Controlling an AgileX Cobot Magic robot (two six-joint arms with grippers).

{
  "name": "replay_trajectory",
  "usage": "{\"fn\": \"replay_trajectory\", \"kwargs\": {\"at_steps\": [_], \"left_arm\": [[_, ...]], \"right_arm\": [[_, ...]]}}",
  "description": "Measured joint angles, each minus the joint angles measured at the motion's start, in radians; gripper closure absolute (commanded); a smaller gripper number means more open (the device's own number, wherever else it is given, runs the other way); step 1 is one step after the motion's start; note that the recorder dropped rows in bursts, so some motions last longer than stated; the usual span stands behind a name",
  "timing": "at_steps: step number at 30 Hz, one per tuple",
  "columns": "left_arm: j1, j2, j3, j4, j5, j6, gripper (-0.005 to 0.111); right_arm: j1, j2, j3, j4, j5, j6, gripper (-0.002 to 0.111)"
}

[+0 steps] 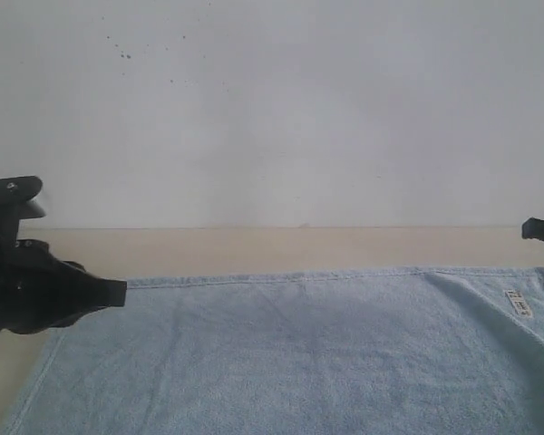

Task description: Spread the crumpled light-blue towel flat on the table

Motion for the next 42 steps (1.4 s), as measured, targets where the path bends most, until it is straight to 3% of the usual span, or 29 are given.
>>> {"fn": "replay_trajectory", "kwargs": {"at_steps": [3,9,42], "left_arm": [[0.000,0.042,-0.041,0.000,0.064,0.006,0.103],[0.000,0.079,-0.061,0.000,0.092,0.010,0.103],[0.000,0.080,-0.061,0.000,0.107,0.055,0.103]], "right_arm": [[-0.059,0.098,-0.099,0.219,0.072,-0.189,0.107],[-0.075,0.190,-0.154,0.277,0.025,-0.311,0.107],[-0.079,0.282,-0.164,0.073,-0.140,-0.234,0.107]]}}
